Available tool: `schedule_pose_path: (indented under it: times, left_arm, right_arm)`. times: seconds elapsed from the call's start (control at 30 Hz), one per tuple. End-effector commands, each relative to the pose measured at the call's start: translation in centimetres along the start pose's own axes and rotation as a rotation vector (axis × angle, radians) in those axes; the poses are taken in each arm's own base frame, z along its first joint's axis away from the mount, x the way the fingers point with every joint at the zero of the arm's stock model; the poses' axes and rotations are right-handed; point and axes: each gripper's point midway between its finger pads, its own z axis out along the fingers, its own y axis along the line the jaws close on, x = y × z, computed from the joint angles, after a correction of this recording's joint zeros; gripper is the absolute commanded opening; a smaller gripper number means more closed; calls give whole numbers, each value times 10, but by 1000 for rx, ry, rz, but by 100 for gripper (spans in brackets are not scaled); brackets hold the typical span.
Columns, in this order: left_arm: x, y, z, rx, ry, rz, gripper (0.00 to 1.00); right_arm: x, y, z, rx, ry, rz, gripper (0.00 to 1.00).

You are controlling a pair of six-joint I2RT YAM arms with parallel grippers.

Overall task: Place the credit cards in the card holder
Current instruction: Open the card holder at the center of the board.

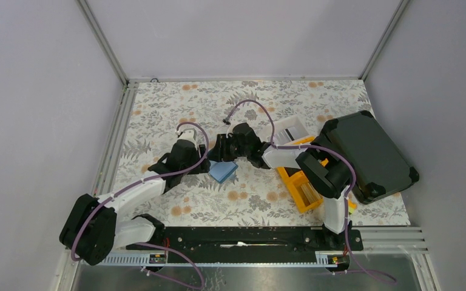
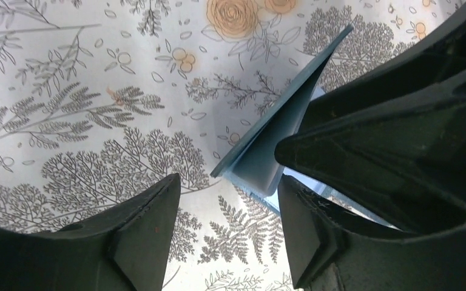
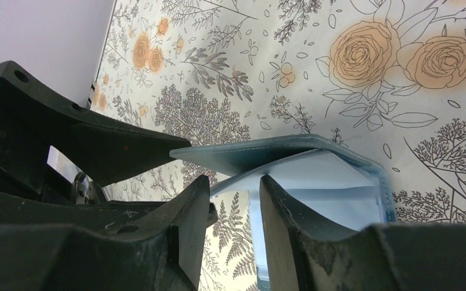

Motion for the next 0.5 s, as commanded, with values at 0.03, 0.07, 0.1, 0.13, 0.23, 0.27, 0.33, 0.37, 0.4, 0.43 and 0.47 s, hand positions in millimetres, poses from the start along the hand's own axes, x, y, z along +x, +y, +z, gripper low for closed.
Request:
schedule_pose_path:
  times: [0.03, 0.07, 0.1, 0.13, 0.23, 0.27, 0.33, 0.37, 0.4, 0.43, 0.47]
  left_arm:
    - [-48, -10, 7, -7, -135, 50, 62]
    - [-50, -10, 8, -9, -138, 61, 62]
    - [-51, -10, 10, -9, -136, 75, 62]
    - [-51, -11, 11, -7, -133, 90, 62]
    - [-52, -13, 15, 3, -126, 136, 59]
    - [-55, -14, 17, 8, -134, 144, 56]
    - [-56, -14, 19, 6, -134, 161, 51]
    - [-57, -15, 20, 9, -134, 169, 49]
    - [-56, -16, 21, 15, -133, 176, 45]
    - [-57, -19, 22, 27, -134, 184, 43]
    - [-57, -21, 23, 38, -133, 189, 40]
  right_arm:
    - [-24, 17, 1, -12, -60, -14, 44]
    - [-24, 16, 1, -9, -61, -14, 44]
    - [-24, 16, 1, -7, -62, -13, 44]
    - [-24, 16, 1, -5, -62, -13, 45]
    - [-25, 15, 1, -3, -64, -12, 45]
    - [-25, 15, 0, -2, -63, -12, 45]
    - [-26, 16, 0, -5, -66, -11, 45]
    - [-27, 16, -1, -4, -67, -11, 45]
    - [-28, 16, -1, -4, -69, -12, 45]
    - [-28, 16, -2, -3, -69, -12, 45]
    - [-29, 17, -3, -3, -70, -14, 45]
